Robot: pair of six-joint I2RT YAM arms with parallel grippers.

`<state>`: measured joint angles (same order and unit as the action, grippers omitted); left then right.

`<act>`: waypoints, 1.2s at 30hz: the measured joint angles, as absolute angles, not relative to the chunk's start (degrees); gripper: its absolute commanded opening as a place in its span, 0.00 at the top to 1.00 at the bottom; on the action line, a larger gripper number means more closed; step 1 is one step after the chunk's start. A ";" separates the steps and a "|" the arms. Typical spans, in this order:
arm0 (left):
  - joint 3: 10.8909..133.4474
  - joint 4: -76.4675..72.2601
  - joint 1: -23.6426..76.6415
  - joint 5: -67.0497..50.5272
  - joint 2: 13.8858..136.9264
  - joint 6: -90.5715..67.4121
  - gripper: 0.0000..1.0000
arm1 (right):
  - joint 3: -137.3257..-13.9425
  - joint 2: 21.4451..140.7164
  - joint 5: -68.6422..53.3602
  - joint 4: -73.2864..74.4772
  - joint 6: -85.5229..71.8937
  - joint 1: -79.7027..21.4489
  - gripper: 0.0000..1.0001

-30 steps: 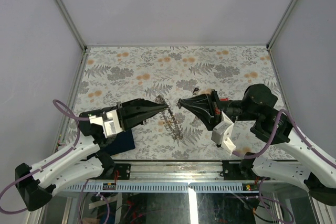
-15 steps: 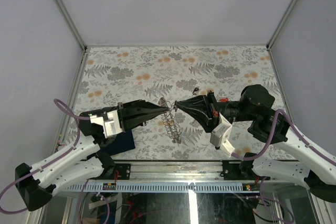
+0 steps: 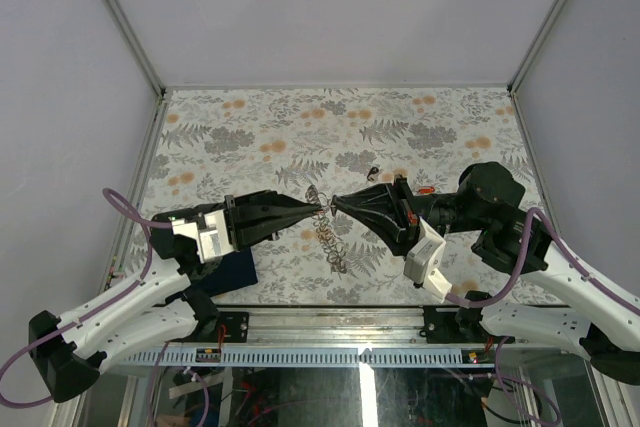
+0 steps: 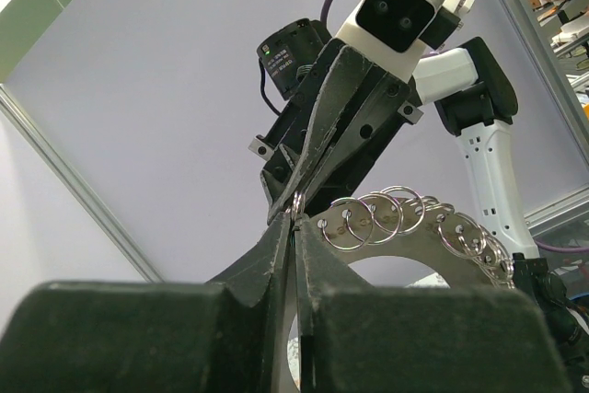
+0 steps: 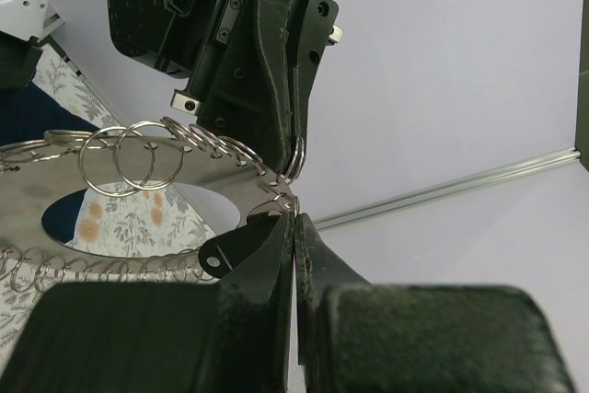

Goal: Put the keys on the keyring
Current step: Insert the key onto the keyring.

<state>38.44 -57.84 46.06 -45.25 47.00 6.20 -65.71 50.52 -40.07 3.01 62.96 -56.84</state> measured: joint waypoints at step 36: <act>39.62 -57.43 46.06 -46.15 47.64 5.76 1.00 | -65.71 50.24 -43.11 2.59 60.36 -57.49 1.00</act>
